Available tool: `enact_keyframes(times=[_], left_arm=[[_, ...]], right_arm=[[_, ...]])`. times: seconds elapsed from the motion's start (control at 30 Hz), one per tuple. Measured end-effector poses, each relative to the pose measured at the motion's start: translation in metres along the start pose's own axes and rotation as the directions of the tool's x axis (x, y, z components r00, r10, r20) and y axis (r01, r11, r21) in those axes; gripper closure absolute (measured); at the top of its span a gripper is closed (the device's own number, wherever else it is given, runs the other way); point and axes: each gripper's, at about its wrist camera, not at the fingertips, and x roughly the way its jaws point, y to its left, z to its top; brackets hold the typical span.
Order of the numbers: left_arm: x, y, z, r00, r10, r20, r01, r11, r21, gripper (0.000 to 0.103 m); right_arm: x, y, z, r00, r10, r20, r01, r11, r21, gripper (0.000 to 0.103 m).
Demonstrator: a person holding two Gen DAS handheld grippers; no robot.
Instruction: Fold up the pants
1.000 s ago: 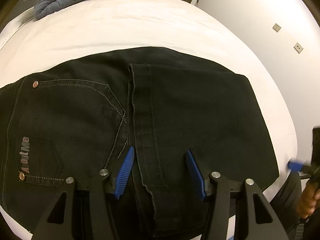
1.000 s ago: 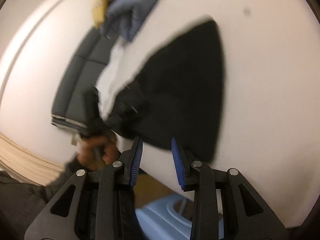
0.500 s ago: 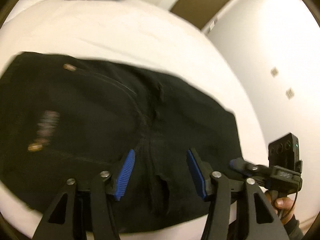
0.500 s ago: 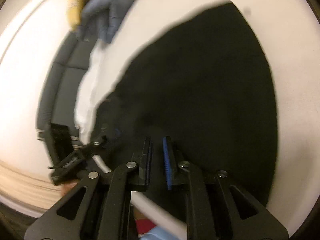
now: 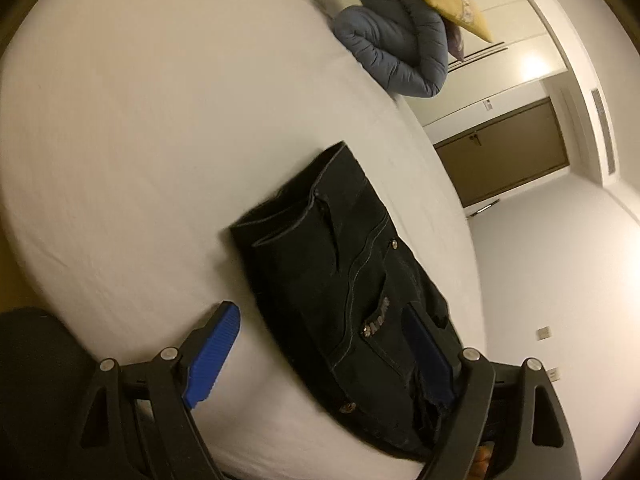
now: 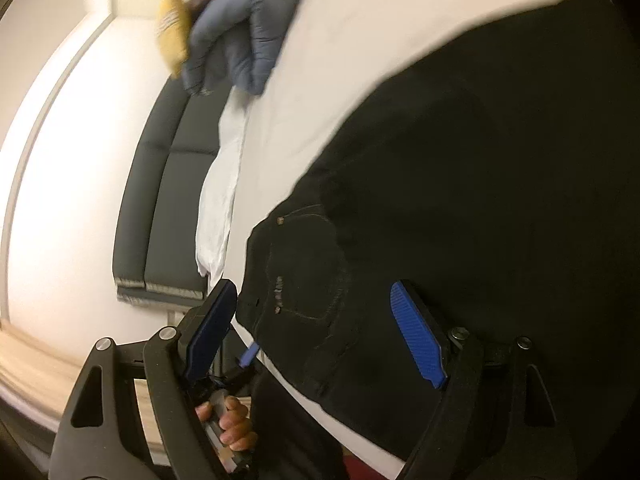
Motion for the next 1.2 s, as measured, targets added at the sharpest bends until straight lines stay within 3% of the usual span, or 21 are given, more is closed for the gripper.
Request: enact_keyframes(times=[0.3, 0.4, 0.43, 0.47, 0.53, 0.67, 0.73, 0.77, 0.83, 0.97, 1.03, 1.1, 1.2], left_arm=[[0.027, 0.008, 0.004, 0.997, -0.07, -0.043, 0.066, 0.993, -0.094, 0.021], [0.034, 0.012, 0.006, 0.995, -0.081, -0.065, 0.072, 0.989, -0.129, 0.054], [0.038, 0.016, 0.006, 0.993, -0.088, -0.073, 0.077, 0.986, -0.147, 0.073], [0.042, 0.019, 0.008, 0.992, -0.101, -0.078, 0.087, 0.982, -0.169, 0.08], [0.04, 0.02, 0.007, 0.992, -0.103, -0.071, 0.089, 0.981, -0.175, 0.082], [0.036, 0.008, 0.005, 0.996, -0.079, -0.045, 0.072, 0.99, -0.124, 0.088], [0.033, -0.004, 0.005, 0.997, -0.065, -0.029, 0.062, 0.995, -0.083, 0.09], [0.031, -0.012, 0.005, 0.998, -0.056, -0.02, 0.055, 0.997, -0.053, 0.09], [0.028, -0.025, 0.003, 0.999, -0.045, -0.007, 0.045, 0.999, -0.004, 0.09], [0.023, -0.055, 0.001, 0.999, -0.032, 0.014, 0.031, 0.995, 0.094, 0.091], [0.021, -0.074, -0.001, 0.999, -0.03, 0.019, 0.027, 0.988, 0.151, 0.091], [0.018, -0.098, -0.005, 0.999, -0.027, 0.026, 0.02, 0.972, 0.236, 0.091], [0.019, -0.139, -0.022, 1.0, -0.006, 0.028, -0.005, 0.924, 0.383, 0.091]], right_arm=[[-0.006, -0.007, 0.01, 0.999, 0.037, 0.003, -0.037, 0.999, 0.01, 0.03], [-0.001, 0.001, 0.018, 0.999, 0.029, -0.024, -0.029, 0.999, -0.017, 0.031], [0.004, 0.008, 0.022, 0.999, 0.03, -0.037, -0.032, 0.999, -0.032, 0.031], [0.007, 0.014, 0.025, 0.998, 0.033, -0.044, -0.035, 0.998, -0.043, 0.032], [0.016, 0.03, 0.033, 0.997, 0.033, -0.067, -0.038, 0.996, -0.077, 0.031], [0.05, 0.043, 0.046, 0.987, -0.043, -0.152, 0.028, 0.995, -0.1, 0.031], [0.074, 0.025, 0.049, 0.961, -0.192, -0.198, 0.179, 0.98, -0.086, 0.032], [0.081, 0.016, 0.048, 0.955, -0.222, -0.197, 0.209, 0.974, -0.083, 0.036], [0.08, 0.015, 0.045, 0.972, -0.197, -0.131, 0.186, 0.978, -0.095, 0.038], [0.081, 0.021, 0.039, 0.972, -0.215, -0.098, 0.201, 0.969, -0.143, 0.037], [0.073, 0.022, 0.043, 0.978, -0.189, -0.093, 0.181, 0.98, -0.088, 0.037], [0.058, 0.025, 0.046, 0.99, -0.12, -0.073, 0.118, 0.993, -0.031, 0.037], [0.037, 0.045, 0.054, 0.994, -0.068, -0.088, 0.061, 0.995, -0.081, 0.037]])
